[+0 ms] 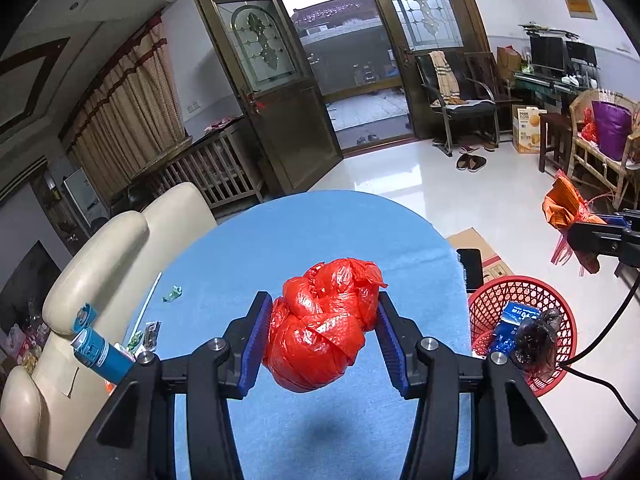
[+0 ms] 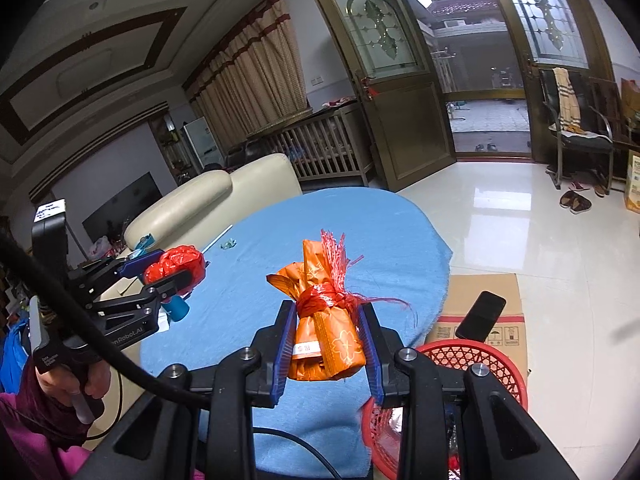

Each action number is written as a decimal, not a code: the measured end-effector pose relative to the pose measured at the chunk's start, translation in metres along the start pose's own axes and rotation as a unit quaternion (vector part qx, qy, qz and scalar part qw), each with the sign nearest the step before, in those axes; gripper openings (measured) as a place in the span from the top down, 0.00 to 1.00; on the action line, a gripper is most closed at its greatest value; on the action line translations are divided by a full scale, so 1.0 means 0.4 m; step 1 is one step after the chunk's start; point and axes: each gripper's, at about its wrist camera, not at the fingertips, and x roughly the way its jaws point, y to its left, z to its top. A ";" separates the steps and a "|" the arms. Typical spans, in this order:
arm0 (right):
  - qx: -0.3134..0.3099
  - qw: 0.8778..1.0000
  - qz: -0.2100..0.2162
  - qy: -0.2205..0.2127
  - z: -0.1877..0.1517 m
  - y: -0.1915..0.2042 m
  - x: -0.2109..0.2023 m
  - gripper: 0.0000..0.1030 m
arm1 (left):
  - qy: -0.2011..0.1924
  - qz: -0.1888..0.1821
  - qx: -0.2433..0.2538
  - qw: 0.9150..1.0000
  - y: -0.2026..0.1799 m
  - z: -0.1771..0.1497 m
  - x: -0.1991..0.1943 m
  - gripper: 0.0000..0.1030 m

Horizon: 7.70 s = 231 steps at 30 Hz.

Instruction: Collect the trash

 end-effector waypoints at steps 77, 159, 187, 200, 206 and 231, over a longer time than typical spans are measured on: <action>0.069 0.992 -0.088 0.051 -0.041 -0.207 0.005 0.67 | 0.066 -0.095 0.055 0.992 -0.232 0.063 0.124 0.48; -0.038 0.998 -0.035 0.027 -0.052 0.414 0.225 0.34 | 0.024 0.197 -0.191 0.961 0.365 -0.266 -0.148 0.12; -0.086 0.996 -0.024 -0.028 -0.063 0.509 0.172 0.32 | 0.004 0.227 -0.213 0.950 0.388 -0.276 -0.271 0.12; -0.072 0.997 -0.023 -0.028 -0.064 0.485 0.173 0.32 | 0.007 0.222 -0.207 0.953 0.376 -0.271 -0.272 0.12; -0.072 0.997 -0.025 -0.029 -0.067 0.487 0.175 0.32 | 0.009 0.219 -0.206 0.954 0.377 -0.277 -0.269 0.12; -0.067 0.997 -0.026 -0.023 -0.067 0.478 0.178 0.31 | 0.014 0.215 -0.204 0.955 0.374 -0.282 -0.266 0.12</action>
